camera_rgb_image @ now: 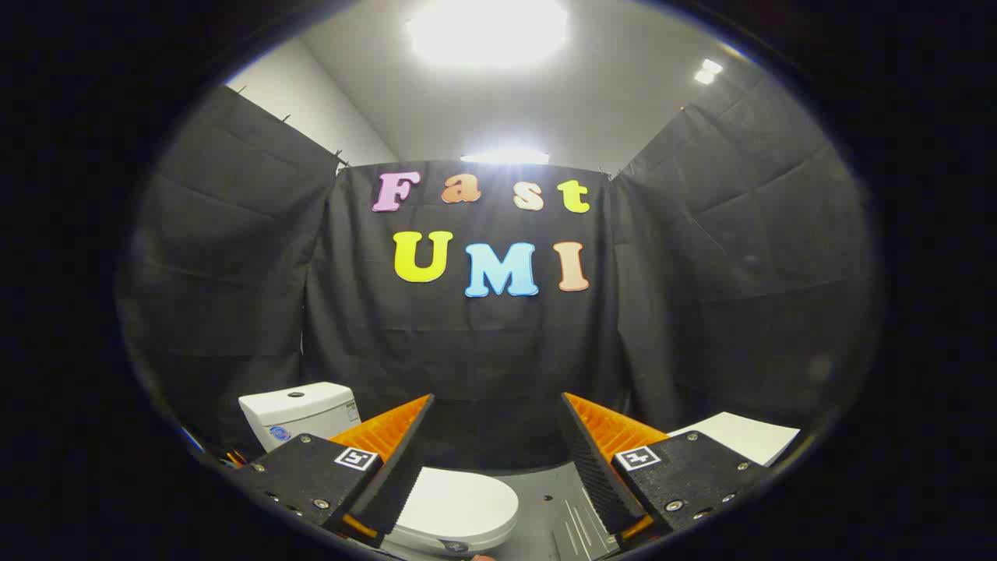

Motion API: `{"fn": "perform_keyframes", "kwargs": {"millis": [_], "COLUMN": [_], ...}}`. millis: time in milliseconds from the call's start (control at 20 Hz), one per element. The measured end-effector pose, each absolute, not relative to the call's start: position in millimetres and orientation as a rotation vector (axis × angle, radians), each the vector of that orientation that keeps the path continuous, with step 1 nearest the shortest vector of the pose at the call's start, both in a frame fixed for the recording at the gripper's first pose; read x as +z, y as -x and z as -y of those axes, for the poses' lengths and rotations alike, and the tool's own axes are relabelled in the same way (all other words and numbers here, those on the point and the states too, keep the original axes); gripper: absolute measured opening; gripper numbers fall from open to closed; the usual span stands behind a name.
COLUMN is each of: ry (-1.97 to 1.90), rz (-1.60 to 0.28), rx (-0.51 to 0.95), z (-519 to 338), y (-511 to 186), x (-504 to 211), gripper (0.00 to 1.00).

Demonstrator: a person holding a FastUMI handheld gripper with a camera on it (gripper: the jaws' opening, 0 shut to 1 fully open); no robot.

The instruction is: Open the toilet lid.

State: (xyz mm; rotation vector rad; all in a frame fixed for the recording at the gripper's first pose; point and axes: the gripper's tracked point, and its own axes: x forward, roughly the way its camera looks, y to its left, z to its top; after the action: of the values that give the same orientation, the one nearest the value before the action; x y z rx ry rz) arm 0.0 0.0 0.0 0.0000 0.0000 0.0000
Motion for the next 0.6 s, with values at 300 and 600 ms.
{"fn": "perform_keyframes", "kwargs": {"millis": [300,600], "ry": [-0.025,-0.018], "rz": [-0.003,-0.014], "rx": [-0.038,-0.043], "z": [16.7,15.8], "y": [2.1,1.5], "x": [-11.4,-14.2], "gripper": [0.95,0.95]}}
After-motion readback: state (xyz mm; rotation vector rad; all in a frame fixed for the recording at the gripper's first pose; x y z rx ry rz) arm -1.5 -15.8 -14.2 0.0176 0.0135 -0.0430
